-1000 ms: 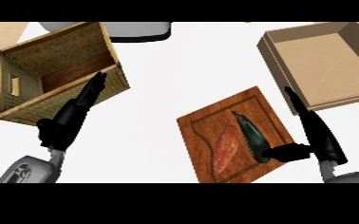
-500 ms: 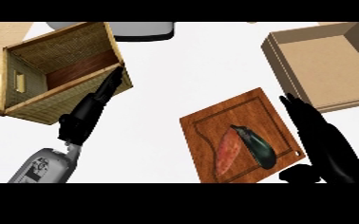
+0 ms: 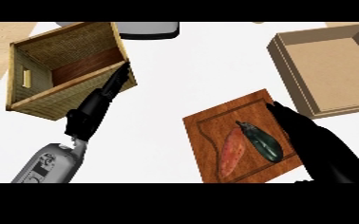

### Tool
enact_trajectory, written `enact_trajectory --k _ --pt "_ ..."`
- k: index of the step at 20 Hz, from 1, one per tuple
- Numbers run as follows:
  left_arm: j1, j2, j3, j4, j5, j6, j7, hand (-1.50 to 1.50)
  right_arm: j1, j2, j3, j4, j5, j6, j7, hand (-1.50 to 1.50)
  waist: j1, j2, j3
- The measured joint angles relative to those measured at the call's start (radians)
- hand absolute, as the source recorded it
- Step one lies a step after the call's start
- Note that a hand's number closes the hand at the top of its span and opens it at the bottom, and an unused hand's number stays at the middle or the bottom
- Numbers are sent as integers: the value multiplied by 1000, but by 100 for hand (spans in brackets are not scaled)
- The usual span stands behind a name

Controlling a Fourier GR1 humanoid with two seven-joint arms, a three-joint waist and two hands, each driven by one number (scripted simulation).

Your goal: Pick the eggplant from the cutting board and place it in the cardboard box

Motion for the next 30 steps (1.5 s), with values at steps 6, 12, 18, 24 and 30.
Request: enact_trajectory --k 6,12,18,24,30 --pt "-13 -36 3 4 -26 -2 16 0 -89 86 -6 86 -67 14 57 -150 6 2 1" --pt "4 -51 18 14 -53 -23 3 0 -113 147 9 212 -15 19 33 -150 6 2 2" --pt "19 -73 33 13 -78 -34 4 0 -95 202 28 314 49 20 13 -150 4 2 3" --pt "17 -86 87 23 -95 -82 1 0 -62 249 16 387 140 22 -38 -150 1 1 3" --pt "43 -119 119 -30 -136 -113 41 0 -52 289 -28 417 210 45 -86 -150 1 1 3"
